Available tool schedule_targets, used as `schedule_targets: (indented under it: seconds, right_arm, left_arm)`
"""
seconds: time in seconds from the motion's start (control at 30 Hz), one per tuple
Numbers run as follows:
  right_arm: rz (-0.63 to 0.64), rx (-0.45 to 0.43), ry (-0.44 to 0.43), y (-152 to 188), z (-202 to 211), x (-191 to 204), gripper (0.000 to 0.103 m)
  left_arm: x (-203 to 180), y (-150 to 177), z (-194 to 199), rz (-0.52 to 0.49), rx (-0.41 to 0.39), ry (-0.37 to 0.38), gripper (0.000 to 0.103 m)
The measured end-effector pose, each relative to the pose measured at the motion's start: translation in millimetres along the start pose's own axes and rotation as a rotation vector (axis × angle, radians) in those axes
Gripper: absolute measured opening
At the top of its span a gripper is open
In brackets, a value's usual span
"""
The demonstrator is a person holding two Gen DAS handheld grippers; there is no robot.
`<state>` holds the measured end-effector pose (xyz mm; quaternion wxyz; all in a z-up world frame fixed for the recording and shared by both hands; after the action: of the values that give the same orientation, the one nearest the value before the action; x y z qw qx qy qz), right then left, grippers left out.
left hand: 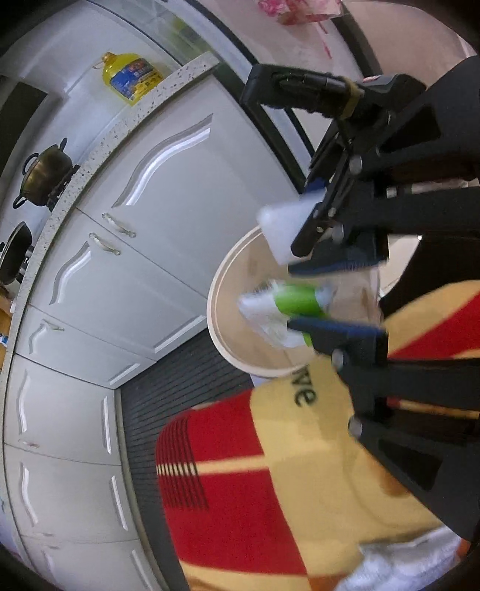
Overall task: Collect trash
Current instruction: 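Carry both held items to the beige bin and open both tools to drop them, then move both open tools back over the trash on the table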
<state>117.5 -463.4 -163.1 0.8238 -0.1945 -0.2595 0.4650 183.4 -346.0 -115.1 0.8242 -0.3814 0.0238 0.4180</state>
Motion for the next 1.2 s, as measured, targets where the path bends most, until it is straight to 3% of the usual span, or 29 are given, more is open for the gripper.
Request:
schedule_targets:
  seconds: [0.03,0.07,0.27,0.43,0.63,0.87,1.03,1.2]
  right_arm:
    - [-0.01,-0.004,0.006,-1.6,-0.4,-4.3,0.055]
    - [-0.017,-0.015,0.013,-2.4,0.7,-8.0,0.057]
    - [-0.027,-0.014,0.008,3.8,6.0,-13.4,0.057]
    - [-0.014,-0.007,-0.012,13.0,8.6,-5.7,0.057]
    - [0.018,-0.017,-0.033,23.9,17.9,14.1,0.065]
    - [0.075,-0.025,-0.069,34.3,34.7,49.3,0.066]
    - [0.114,-0.024,-0.102,43.6,44.9,76.3,0.066]
    - [0.147,-0.014,-0.153,55.7,56.0,109.3,0.074]
  left_arm:
    - [0.2,-0.5,-3.2,0.006,0.001,-0.003,0.043]
    - [-0.9,-2.0,-6.5,0.01,0.0,-0.002,0.045]
    - [-1.9,-0.2,-1.7,0.005,-0.009,-0.023,0.046]
    - [2.7,6.8,14.6,-0.014,-0.023,-0.098,0.046]
    - [13.6,17.0,37.8,-0.037,-0.051,-0.2,0.046]
    - [31.1,33.9,74.2,-0.048,-0.088,-0.303,0.046]
    - [43.5,47.7,104.3,-0.048,-0.109,-0.343,0.046]
    - [61.7,66.0,142.1,-0.021,-0.129,-0.357,0.046]
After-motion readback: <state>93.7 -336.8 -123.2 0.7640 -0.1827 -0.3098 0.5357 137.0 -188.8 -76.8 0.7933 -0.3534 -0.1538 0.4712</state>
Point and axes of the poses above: each gripper's, at about its wrist camera, not at the fingertips, and z roughly against the way its jaws point, x to its left, y to its underside, the point moved 5 cm from there along -z, roughly the way its jaws point, and after that the axes turned 8 degrees about -z, right-handed, at the moved point
